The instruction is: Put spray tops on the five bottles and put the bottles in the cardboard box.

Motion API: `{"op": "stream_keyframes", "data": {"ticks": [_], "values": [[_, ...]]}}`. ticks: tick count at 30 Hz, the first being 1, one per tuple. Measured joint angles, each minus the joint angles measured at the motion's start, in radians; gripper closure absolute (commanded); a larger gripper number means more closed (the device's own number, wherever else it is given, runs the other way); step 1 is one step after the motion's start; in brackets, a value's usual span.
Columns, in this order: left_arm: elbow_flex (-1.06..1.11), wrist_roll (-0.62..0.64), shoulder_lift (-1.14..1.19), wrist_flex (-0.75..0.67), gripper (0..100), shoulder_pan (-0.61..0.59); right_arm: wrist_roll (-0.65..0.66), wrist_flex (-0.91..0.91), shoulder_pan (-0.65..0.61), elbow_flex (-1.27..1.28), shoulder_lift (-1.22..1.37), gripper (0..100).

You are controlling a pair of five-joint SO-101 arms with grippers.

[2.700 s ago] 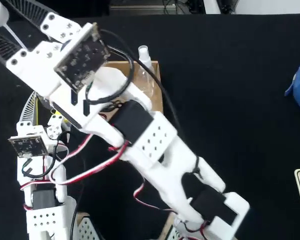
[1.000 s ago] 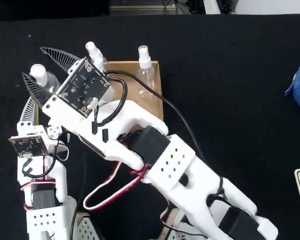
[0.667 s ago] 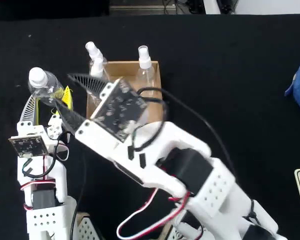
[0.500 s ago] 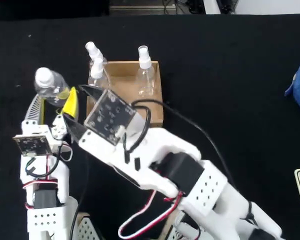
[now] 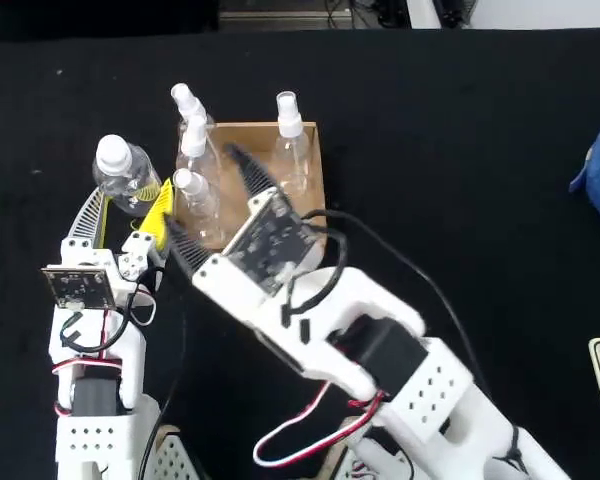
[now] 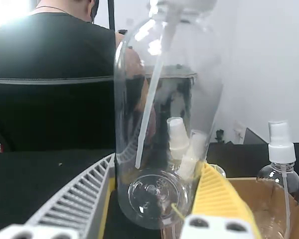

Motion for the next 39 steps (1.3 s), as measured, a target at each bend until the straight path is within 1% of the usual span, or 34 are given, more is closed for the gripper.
{"op": "stream_keyframes", "data": {"ticks": [5,11,14,16,21,26,29,32,35,39], "values": [[-0.011,0.0,0.0,0.0,97,-0.002,0.0,0.0,0.069,0.0,-0.095,69.2],[-0.018,0.0,0.0,0.0,97,-0.002,0.0,0.087,0.083,0.051,-0.21,69.4],[-0.066,0.0,-0.003,0.002,97,-0.002,0.0,0.12,0.087,0.083,-0.29,69.4],[-0.1,0.0,-0.003,0.002,97,-0.002,0.0,0.133,0.114,0.109,-0.353,69.4],[-0.12,0.0,-0.006,0.002,97,-0.002,0.0,0.135,0.181,0.21,-0.494,69.4],[-0.144,0.0,-0.006,0.002,97,0.009,0.0,0.137,0.192,0.276,-0.58,69.4],[-0.175,0.0,-0.008,0.002,97,0.057,0.0,0.137,0.201,0.279,-0.624,69.4],[-0.242,0.0,-0.009,0.002,97,0.141,0.0,0.137,0.252,0.279,-0.681,69.4],[-0.292,0.0,-0.017,0.003,97,0.265,0.0,0.137,0.315,0.279,-0.724,69.4],[-0.282,0.0,-0.009,0.009,97,0.459,0.0,0.167,0.381,0.279,-0.783,69.4]]}}
